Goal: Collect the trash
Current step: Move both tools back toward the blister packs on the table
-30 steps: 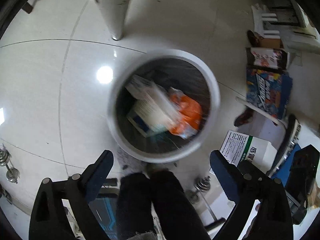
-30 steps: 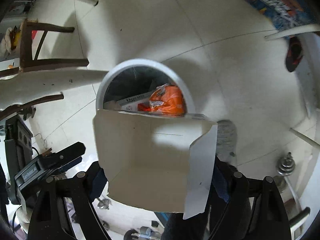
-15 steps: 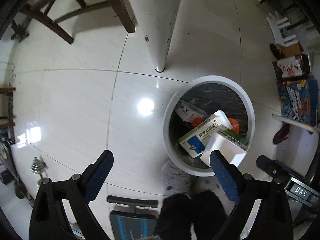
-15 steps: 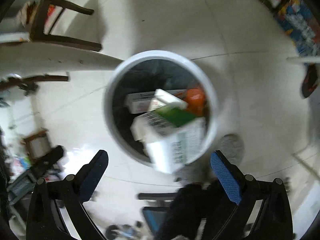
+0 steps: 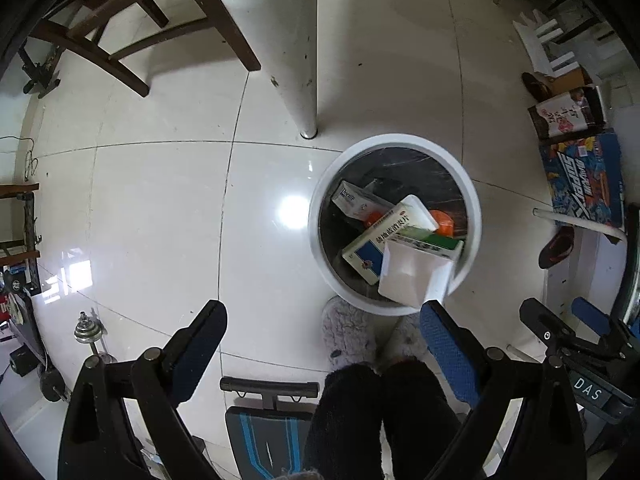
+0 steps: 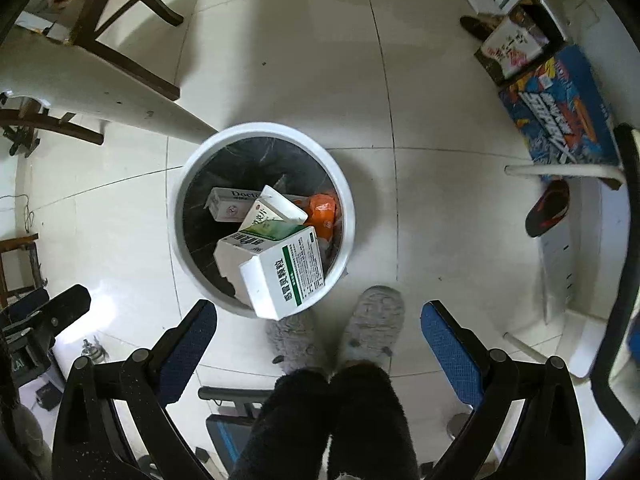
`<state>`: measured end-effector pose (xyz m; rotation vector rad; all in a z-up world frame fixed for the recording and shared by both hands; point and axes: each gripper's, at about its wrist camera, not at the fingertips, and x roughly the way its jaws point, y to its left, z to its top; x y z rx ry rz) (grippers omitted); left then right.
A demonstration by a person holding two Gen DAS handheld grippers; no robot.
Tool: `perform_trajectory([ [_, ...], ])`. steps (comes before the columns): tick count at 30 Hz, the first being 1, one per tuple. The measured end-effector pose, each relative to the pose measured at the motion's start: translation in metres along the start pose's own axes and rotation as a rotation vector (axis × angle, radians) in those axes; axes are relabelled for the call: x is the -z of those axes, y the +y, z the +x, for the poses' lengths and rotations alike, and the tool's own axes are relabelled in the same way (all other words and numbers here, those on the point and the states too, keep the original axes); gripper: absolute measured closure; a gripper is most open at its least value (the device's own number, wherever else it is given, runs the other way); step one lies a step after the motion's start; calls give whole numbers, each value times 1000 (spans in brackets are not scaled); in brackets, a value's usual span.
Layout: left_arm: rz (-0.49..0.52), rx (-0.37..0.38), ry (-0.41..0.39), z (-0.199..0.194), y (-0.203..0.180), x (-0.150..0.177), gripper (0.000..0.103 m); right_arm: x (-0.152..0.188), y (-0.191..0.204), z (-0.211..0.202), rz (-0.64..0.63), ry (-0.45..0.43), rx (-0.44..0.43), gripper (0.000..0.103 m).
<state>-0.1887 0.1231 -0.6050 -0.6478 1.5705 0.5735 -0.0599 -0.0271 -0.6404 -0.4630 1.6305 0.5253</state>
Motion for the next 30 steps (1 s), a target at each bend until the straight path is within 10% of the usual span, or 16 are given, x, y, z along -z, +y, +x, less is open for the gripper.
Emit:
perform_trajectory([
  [20,46,43,-99,-210,2,44,5,48,25,-234,-60,-85,-37,0],
  [30,39,29,-236,-324,-17,22,5,40,16,-369,50,-169,-190,1],
])
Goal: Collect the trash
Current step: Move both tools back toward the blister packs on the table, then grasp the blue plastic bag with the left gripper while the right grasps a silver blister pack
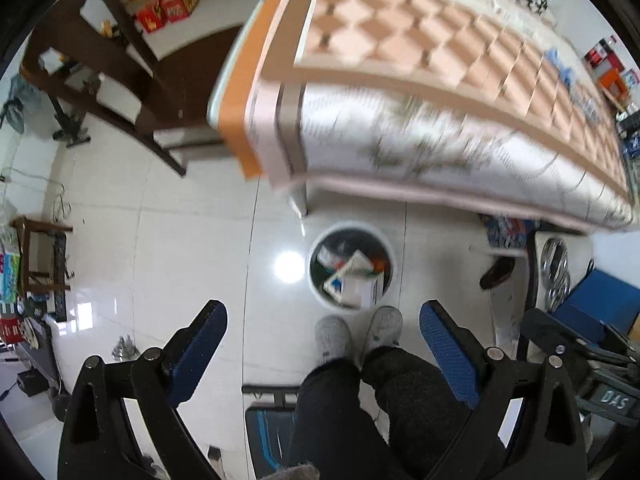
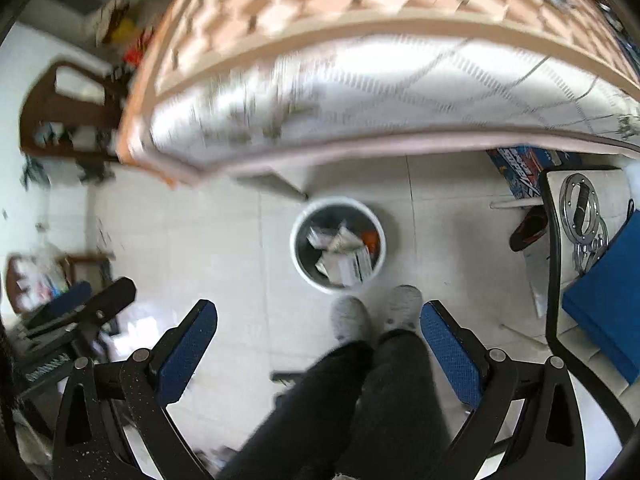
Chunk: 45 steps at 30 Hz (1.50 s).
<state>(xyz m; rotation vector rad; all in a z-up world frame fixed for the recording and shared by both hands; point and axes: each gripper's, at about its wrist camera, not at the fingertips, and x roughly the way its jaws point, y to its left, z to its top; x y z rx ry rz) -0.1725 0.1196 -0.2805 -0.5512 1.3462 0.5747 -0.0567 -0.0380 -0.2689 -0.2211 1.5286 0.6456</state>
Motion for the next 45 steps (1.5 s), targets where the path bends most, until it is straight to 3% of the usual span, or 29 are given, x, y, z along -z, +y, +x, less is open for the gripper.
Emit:
perform_trajectory([
  [5,53,-12,-90,-24,-49,-64,5,-57,-38,-57,114,-123,-29,0],
  [10,105,2,-119,-19,-129,-141,5,-135,-128,-100,298,-217,-15,0],
  [14,92,47,-72,7,-204,-211,5,-207,-221,-112,441,-242,3,0],
  [18,73,128,25,45,-294,-282,5,-285,-325,-108,557,-233,49,1],
  [22,84,174,96,82,-364,-332,6,-344,-386,-91,602,-193,79,9],
  [23,83,186,110,90,-377,-341,10,-360,-395,-84,598,-177,89,10],
  [25,81,195,146,106,-402,-361,18,-380,-405,-73,588,-156,95,16],
  [27,81,199,174,122,-422,-378,19,-398,-411,-62,589,-141,99,16],
  [28,90,189,178,127,-430,-383,27,-404,-412,-57,588,-138,102,16],
  [29,103,171,181,132,-436,-387,42,-411,-413,-51,586,-131,111,16],
  [33,127,102,160,139,-447,-393,66,-433,-409,-28,561,-86,164,21],
  [35,152,81,127,135,-448,-391,80,-439,-397,-25,512,-80,231,32],
  [36,164,72,120,134,-448,-390,83,-440,-392,-25,497,-80,276,43],
  [37,176,56,113,133,-447,-388,94,-441,-387,-25,486,-89,301,48],
  [45,244,7,4,94,-426,-370,98,-431,-380,-36,462,-122,259,49],
])
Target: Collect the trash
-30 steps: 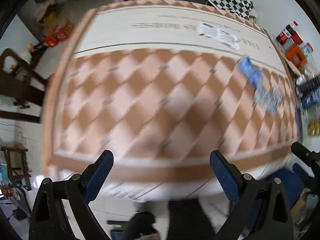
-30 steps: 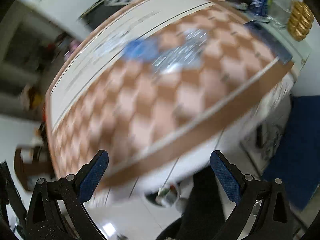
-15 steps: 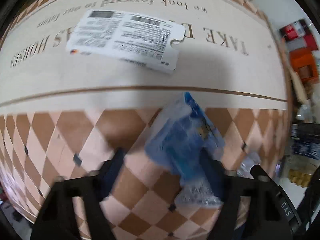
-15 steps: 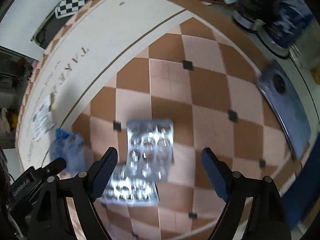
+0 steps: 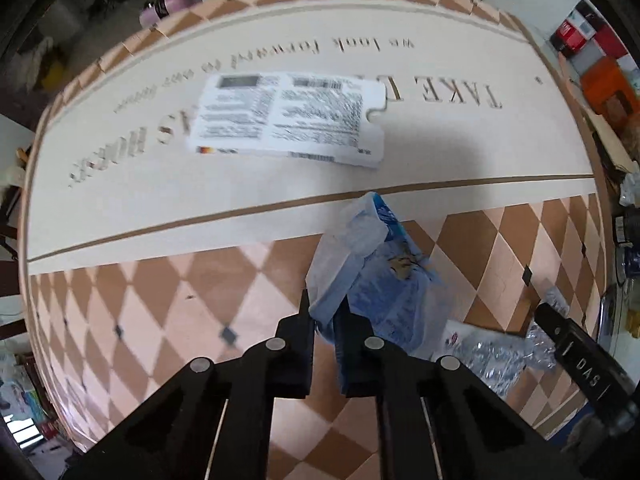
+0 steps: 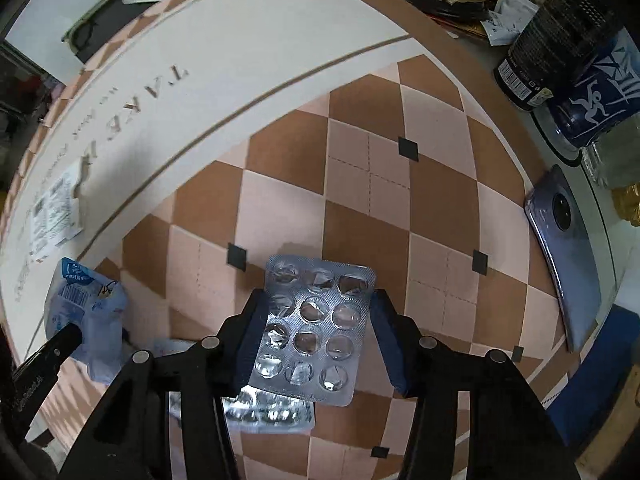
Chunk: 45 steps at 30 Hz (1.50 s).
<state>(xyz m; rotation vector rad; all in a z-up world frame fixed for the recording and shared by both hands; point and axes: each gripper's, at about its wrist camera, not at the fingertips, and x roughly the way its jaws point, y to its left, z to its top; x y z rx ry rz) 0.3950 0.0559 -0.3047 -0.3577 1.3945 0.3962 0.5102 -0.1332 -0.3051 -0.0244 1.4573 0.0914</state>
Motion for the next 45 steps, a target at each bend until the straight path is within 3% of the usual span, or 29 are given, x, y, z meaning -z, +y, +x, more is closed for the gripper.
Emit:
perform_trajectory([
  [9,-15,13,-140,-78,46,33,98,35,19,-65,-104,-118,-89,49],
  [14,-24,19,-219,-116,89,88,98,85,42,-102,-171,-167,-145,49],
  [19,-51,47,-265,-137,150,170,98,183,60,-133,-217,-192,-227,49],
  [24,-99,79,-222,-132,226,281,98,305,70,-136,-229,-143,-285,49],
  [29,-167,91,-52,-77,287,385,98,425,72,-91,-217,37,-299,49],
  [33,-223,110,103,-2,318,443,98,486,77,-26,-221,165,-273,49],
  [37,-272,146,194,86,329,466,93,518,88,57,-197,262,-262,49],
  [42,-320,178,259,205,338,469,93,528,113,176,-185,318,-281,48],
  [43,-331,192,270,225,338,470,91,529,119,201,-186,322,-282,48],
  [45,-343,211,288,266,339,468,73,529,130,243,-196,327,-285,48],
])
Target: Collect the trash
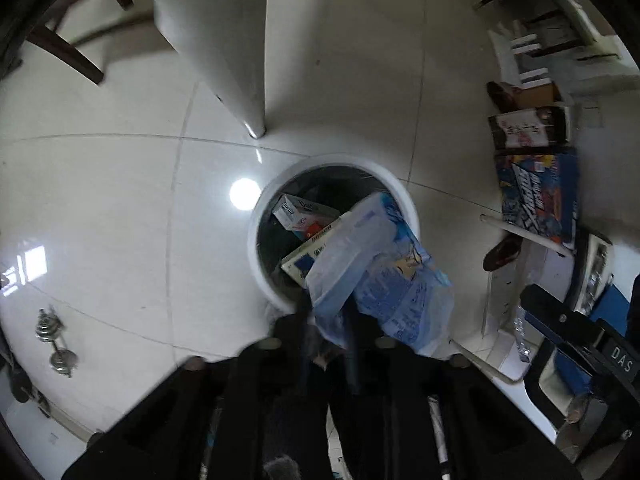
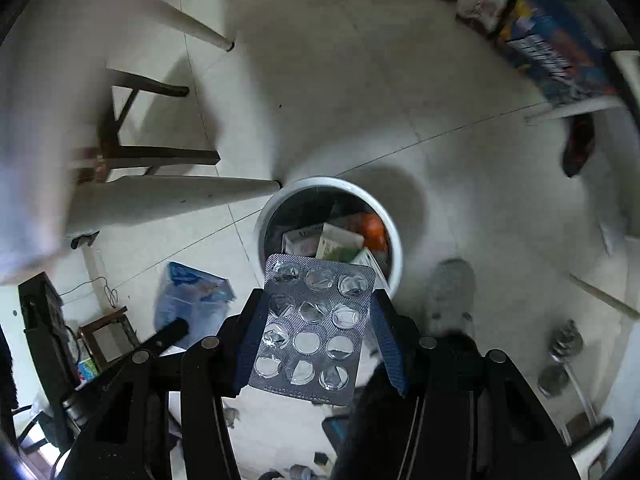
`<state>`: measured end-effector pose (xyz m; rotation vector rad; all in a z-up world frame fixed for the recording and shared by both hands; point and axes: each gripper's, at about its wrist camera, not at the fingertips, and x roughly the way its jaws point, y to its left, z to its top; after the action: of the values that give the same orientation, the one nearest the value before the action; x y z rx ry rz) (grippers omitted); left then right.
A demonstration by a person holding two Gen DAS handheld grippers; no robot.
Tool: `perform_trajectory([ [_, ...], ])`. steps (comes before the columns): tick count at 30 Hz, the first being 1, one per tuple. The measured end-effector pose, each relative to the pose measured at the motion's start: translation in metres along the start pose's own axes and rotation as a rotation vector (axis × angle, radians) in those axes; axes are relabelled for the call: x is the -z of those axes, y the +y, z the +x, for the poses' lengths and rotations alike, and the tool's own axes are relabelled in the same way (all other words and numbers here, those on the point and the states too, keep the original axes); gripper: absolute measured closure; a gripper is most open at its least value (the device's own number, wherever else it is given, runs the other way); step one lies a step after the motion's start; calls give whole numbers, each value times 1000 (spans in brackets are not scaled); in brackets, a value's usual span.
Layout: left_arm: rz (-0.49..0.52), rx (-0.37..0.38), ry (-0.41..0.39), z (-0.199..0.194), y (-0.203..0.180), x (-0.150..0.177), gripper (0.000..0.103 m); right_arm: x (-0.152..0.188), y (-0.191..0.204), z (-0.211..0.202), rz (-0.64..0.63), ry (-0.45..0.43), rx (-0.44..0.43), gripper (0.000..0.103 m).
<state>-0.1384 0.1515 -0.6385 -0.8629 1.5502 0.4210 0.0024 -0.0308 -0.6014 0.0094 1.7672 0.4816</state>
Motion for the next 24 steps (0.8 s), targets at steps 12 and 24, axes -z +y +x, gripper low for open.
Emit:
perform_trajectory([
  [12,-48,-113,-44,63,47,-11,6,-37,-5,160,-46,88,-45,29],
  [24,38,-234,-148,11,26,17,6,-9,13,99,-273,-26,224,17],
])
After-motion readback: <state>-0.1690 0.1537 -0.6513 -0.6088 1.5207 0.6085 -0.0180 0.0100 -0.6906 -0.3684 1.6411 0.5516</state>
